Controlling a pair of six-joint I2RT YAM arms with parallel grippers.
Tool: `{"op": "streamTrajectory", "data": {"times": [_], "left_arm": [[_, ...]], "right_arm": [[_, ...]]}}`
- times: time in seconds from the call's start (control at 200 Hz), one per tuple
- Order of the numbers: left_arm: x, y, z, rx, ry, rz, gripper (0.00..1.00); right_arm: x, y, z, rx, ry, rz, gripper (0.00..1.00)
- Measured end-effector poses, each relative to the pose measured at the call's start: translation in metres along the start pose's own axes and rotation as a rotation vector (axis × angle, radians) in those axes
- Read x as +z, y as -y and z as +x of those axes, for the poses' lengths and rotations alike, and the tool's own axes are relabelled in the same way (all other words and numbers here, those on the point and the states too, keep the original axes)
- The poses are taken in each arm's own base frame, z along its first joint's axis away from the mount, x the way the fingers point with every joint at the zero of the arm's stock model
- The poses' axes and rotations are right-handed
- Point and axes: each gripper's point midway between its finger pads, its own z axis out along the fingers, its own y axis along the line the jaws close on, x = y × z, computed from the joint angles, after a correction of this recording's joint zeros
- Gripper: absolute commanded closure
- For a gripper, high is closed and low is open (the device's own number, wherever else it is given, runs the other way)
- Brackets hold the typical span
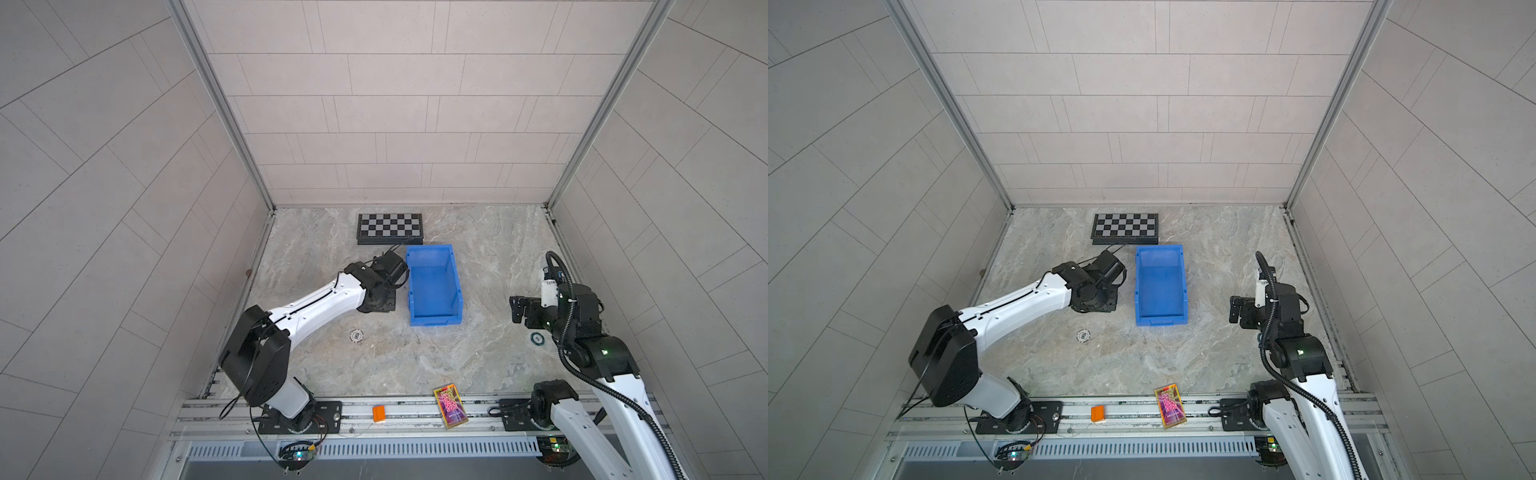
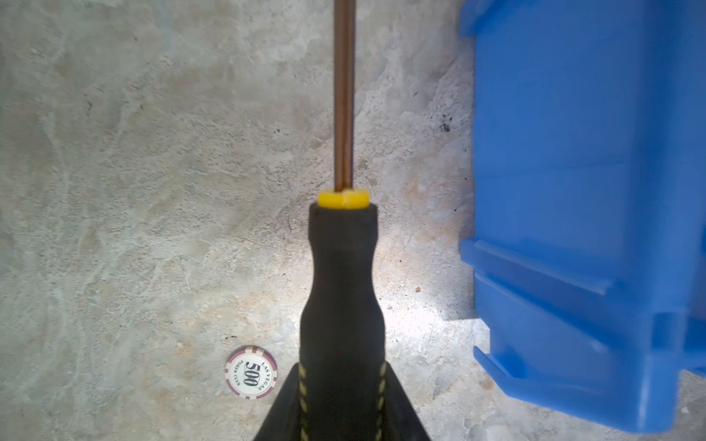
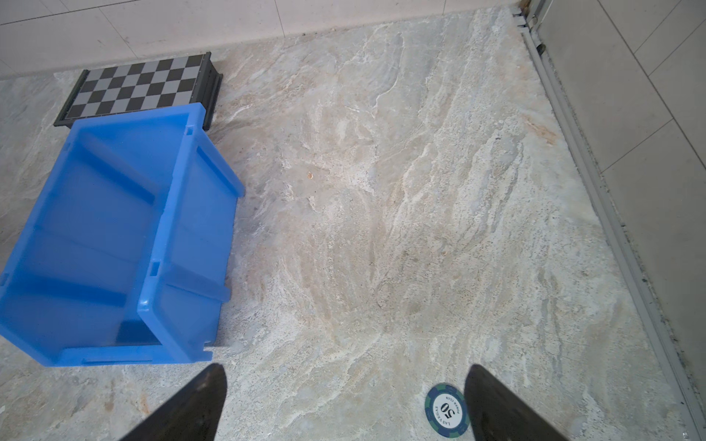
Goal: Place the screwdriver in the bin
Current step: 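Lift the screwdriver with the left gripper and carry it over the blue bin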
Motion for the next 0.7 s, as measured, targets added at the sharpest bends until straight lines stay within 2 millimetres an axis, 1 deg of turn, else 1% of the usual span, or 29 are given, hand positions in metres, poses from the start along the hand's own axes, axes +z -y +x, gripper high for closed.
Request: {"op": "streamTrajectory", "data": {"times": [0.135, 0.225, 0.366, 0.461, 0.571, 0.701], "left_arm": [[-0.014, 0.000, -0.009, -0.009, 0.040, 0.010, 0.97], [-0.025, 0.006, -0.019, -0.012, 0.064, 0.024, 0.97], [-0.049, 0.027, -0.036, 0.012, 0.119, 0.063, 0.97], [-0.061, 0.043, -0.040, 0.039, 0.142, 0.093, 0.97], [-0.065, 0.059, -0.039, 0.074, 0.144, 0.114, 0.97], [-0.059, 0.077, -0.029, 0.145, 0.126, 0.116, 0.97]], "right_arm": [[0.004, 0.002, -0.002, 0.023, 0.003, 0.013, 0.01], [0.006, 0.003, -0.006, 0.026, 0.017, 0.019, 0.01], [0.006, 0.005, -0.008, 0.026, 0.026, 0.035, 0.01], [0.005, 0.006, -0.009, 0.026, 0.030, 0.036, 0.01], [0.003, 0.006, -0.009, 0.026, 0.037, 0.036, 0.01], [0.000, 0.008, -0.009, 0.020, 0.043, 0.048, 0.01]]}}
